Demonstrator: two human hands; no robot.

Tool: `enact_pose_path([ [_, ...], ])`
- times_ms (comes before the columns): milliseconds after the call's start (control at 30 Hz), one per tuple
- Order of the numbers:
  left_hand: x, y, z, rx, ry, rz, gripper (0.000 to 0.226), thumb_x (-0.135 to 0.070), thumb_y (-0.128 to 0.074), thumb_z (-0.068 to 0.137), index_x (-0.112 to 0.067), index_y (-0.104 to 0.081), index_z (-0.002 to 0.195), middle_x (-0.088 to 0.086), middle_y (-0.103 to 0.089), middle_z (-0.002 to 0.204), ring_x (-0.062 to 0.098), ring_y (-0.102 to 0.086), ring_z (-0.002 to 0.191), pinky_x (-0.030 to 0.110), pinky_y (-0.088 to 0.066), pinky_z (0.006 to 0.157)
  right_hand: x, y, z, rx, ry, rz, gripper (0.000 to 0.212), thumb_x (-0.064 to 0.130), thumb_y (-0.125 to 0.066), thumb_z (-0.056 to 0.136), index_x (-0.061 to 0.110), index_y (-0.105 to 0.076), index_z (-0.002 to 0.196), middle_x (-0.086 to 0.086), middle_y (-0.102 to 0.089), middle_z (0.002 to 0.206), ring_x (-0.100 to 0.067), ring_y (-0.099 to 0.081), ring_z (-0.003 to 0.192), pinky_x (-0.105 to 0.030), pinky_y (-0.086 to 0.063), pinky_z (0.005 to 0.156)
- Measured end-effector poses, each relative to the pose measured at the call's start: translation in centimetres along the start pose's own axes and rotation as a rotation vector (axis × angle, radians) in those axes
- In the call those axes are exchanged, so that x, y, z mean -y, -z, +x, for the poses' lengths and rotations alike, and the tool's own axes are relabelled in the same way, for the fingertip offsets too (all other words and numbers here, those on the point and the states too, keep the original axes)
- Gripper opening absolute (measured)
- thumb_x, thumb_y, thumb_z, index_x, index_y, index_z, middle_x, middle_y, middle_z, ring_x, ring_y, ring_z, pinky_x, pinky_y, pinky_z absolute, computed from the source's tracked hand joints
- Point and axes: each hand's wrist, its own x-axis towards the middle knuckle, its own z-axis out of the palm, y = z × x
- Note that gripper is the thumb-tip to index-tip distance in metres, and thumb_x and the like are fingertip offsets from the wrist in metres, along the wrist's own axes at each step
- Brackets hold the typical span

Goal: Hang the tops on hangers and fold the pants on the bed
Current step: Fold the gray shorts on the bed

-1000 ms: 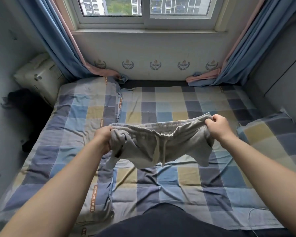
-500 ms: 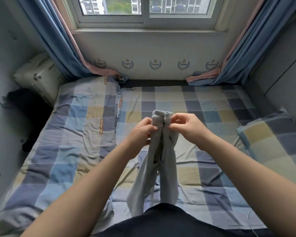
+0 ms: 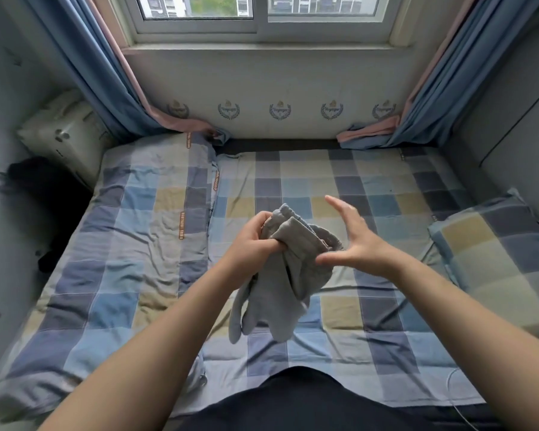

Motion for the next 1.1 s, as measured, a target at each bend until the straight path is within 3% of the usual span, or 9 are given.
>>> enact_pose_path([
  [133,-0.3,-0.2,0.2,0.174,-0.033,0.008,0.042,-0.004,-0.057,0.07,-0.004,-0.062,0.112,0.009,-0.063,0.094,0.017,-0.059,0.09,0.03,-0.048,0.079,-0.3,-1.5,0.1,0.14,-0.02,-0.178,0.115,0.059,-0.079,0.055,0.05,-0.017,0.153,0.02,-0.05,0.143,-0.008,-0.039,0.137,-0.052,-0.004,0.122],
  [267,0.4,-0.4,0.8,0.187,-0.033,0.022,0.028,-0.003,-0.055,0.075,-0.014,-0.067,0.098,0.004,-0.066,0.09,0.015,-0.06,0.088,0.03,-0.048,0.08,-1.3,-2.9,-0.2,0.246,-0.074,-0.017,0.069,0.036,-0.079,0.061,0.04,-0.056,0.126,0.016,-0.07,0.105,-0.008,-0.063,0.1,-0.033,-0.049,0.097],
  [400,2.3,-0.8,1.2,0.031,0.018,0.091,0.019,0.003,-0.053,0.081,-0.007,-0.063,0.093,0.006,-0.06,0.083,0.017,-0.053,0.082,0.035,-0.041,0.078,-4.2,-3.7,-1.0,0.198,-0.192,0.147,0.013,0.018,-0.064,0.067,0.025,-0.064,0.078,0.014,-0.062,0.068,-0.001,-0.056,0.067,-0.029,-0.046,0.068],
  [600,4.6,-2.6,1.9,0.113,-0.005,0.344,0.061,-0.003,-0.077,0.076,-0.02,-0.051,0.129,-0.004,-0.066,0.107,0.0,-0.065,0.09,0.015,-0.05,0.077,-6.6,-2.3,0.0,0.001,-0.16,0.17,0.034,0.003,-0.066,0.075,0.016,-0.062,0.105,-0.006,-0.07,0.09,-0.024,-0.064,0.085,-0.038,-0.051,0.079],
  [700,5.9,-3.7,3.4,-0.063,-0.052,0.562,0.037,-0.01,-0.077,0.083,-0.023,-0.064,0.116,-0.007,-0.071,0.102,0.011,-0.066,0.098,0.024,-0.05,0.083,-8.6,-1.3,0.5,0.042,-0.216,0.124,0.047,0.0,-0.064,0.075,0.017,-0.058,0.118,-0.005,-0.071,0.102,-0.024,-0.066,0.096,-0.035,-0.052,0.087],
  [800,6.8,-4.9,5.5,-0.062,-0.014,0.615,0.032,-0.006,-0.069,0.086,-0.017,-0.069,0.116,0.0,-0.073,0.107,0.022,-0.065,0.105,0.035,-0.05,0.092,-11.1,0.2,1.3,0.043,-0.269,-0.089,0.025,0.005,-0.062,0.075,0.014,-0.06,0.099,-0.007,-0.067,0.091,-0.03,-0.062,0.093,-0.034,-0.045,0.072],
  [900,7.0,-6.6,8.7,-0.114,0.04,0.719,0.016,-0.007,-0.063,0.086,-0.015,-0.066,0.099,0.006,-0.071,0.094,0.033,-0.062,0.096,0.041,-0.05,0.084,-12.8,2.3,3.3,-0.035,-0.292,-0.185,0.012,0.011,-0.064,0.078,0.011,-0.059,0.089,-0.011,-0.064,0.085,-0.035,-0.059,0.09,-0.033,-0.033,0.066],
  [1033,5.1,-8.2,13.8,-0.184,0.046,0.741,0.014,-0.005,-0.058,0.084,-0.019,-0.058,0.082,-0.005,-0.059,0.072,0.025,-0.053,0.077,0.02,-0.041,0.06,-13.7,5.7,6.6,-0.147,-0.294,-0.209,0.027,0.014,-0.061,0.081,0.012,-0.062,0.108,-0.02,-0.069,0.104,-0.04,-0.058,0.101,-0.039,-0.048,0.082],
  [1100,3.7,-8.7,15.8,-0.211,0.013,0.7,0.015,-0.001,-0.056,0.081,-0.016,-0.057,0.08,-0.009,-0.052,0.066,0.021,-0.047,0.071,0.023,-0.034,0.055,-13.6,7.4,7.7,-0.204,-0.279,-0.184,0.03,0.013,-0.059,0.081,0.017,-0.06,0.111,-0.017,-0.068,0.105,-0.038,-0.059,0.102,-0.04,-0.05,0.086],
])
